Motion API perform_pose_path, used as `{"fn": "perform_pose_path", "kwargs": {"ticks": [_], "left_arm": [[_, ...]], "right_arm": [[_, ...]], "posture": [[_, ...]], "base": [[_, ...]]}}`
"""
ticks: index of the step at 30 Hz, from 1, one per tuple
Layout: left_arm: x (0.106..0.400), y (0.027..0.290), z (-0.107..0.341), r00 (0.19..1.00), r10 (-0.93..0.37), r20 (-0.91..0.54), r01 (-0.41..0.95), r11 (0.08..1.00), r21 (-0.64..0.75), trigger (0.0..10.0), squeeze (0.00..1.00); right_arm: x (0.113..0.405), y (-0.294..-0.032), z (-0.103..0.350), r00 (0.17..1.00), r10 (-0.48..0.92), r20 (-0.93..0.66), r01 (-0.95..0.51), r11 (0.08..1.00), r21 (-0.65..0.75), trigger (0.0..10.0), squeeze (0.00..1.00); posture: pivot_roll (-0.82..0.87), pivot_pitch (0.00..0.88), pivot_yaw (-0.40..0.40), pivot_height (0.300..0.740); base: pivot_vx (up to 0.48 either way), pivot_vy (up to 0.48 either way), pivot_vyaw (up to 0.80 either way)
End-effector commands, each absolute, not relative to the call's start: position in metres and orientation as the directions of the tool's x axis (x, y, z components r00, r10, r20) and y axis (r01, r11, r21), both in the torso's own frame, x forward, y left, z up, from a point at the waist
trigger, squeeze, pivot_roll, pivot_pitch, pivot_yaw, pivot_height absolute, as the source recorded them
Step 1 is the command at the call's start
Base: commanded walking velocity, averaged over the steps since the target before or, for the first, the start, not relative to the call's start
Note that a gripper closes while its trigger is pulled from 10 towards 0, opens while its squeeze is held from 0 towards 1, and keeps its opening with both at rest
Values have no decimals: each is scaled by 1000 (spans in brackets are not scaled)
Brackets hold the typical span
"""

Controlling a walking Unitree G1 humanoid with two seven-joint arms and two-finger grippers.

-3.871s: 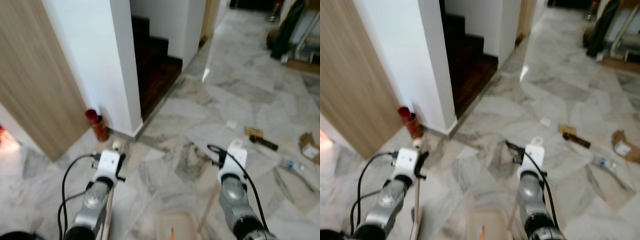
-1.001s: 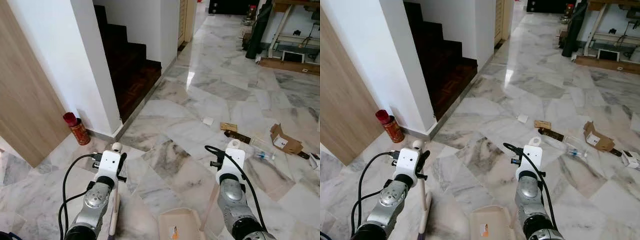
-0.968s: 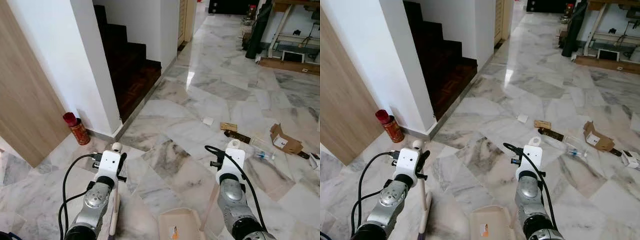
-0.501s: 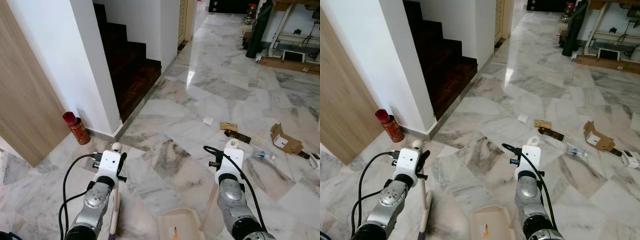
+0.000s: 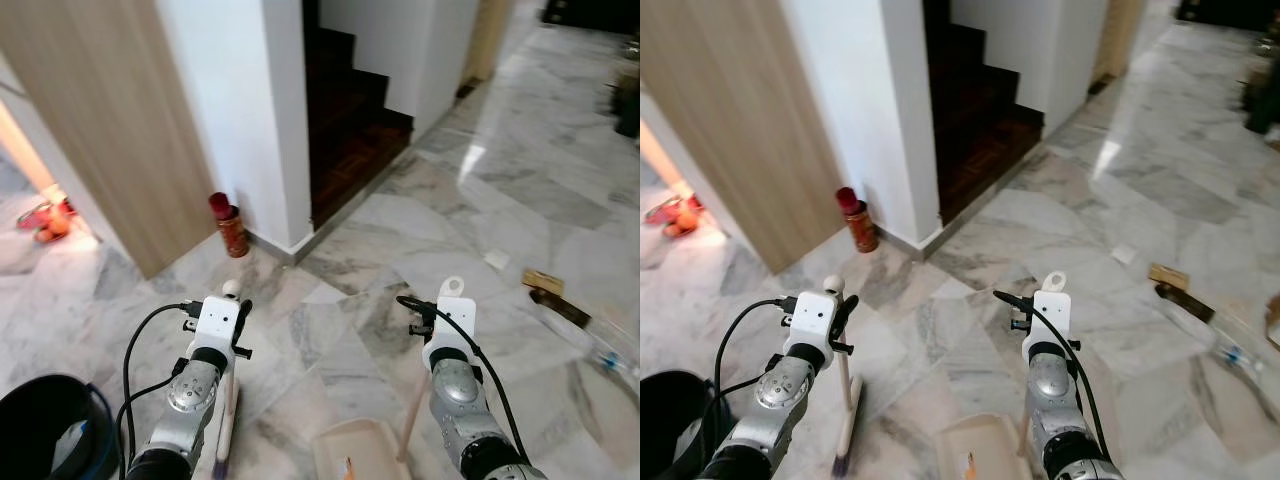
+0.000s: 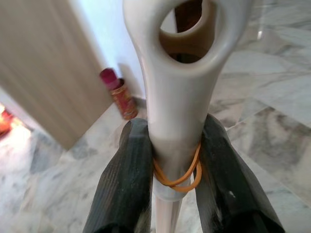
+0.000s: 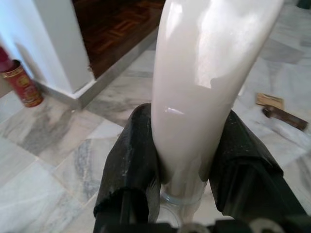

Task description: Sweep floor

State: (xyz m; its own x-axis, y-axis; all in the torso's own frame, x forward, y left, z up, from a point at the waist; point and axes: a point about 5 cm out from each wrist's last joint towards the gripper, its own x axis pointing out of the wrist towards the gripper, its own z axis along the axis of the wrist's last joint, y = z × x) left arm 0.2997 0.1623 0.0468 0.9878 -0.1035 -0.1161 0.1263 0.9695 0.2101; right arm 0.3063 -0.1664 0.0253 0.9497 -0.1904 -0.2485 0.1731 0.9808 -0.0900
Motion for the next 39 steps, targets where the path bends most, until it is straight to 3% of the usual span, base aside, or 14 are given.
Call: {"fn": "perform_pose_path", "kwargs": {"ticks": [1, 39], "left_arm": [[302, 166, 52, 992, -87, -95, 105, 972, 211, 10000, 0], [302, 163, 57, 992, -102, -71, 113, 977, 178, 10000, 0]], "right_arm": [[310, -162, 30, 957, -175, -230, 161, 984, -80, 10000, 0], [311, -158, 30, 962, -151, -229, 132, 987, -94, 10000, 0]], "posture": [[114, 0, 39, 740], [115, 0, 35, 740]], "base": [[0, 0, 800], [0, 0, 800]]}}
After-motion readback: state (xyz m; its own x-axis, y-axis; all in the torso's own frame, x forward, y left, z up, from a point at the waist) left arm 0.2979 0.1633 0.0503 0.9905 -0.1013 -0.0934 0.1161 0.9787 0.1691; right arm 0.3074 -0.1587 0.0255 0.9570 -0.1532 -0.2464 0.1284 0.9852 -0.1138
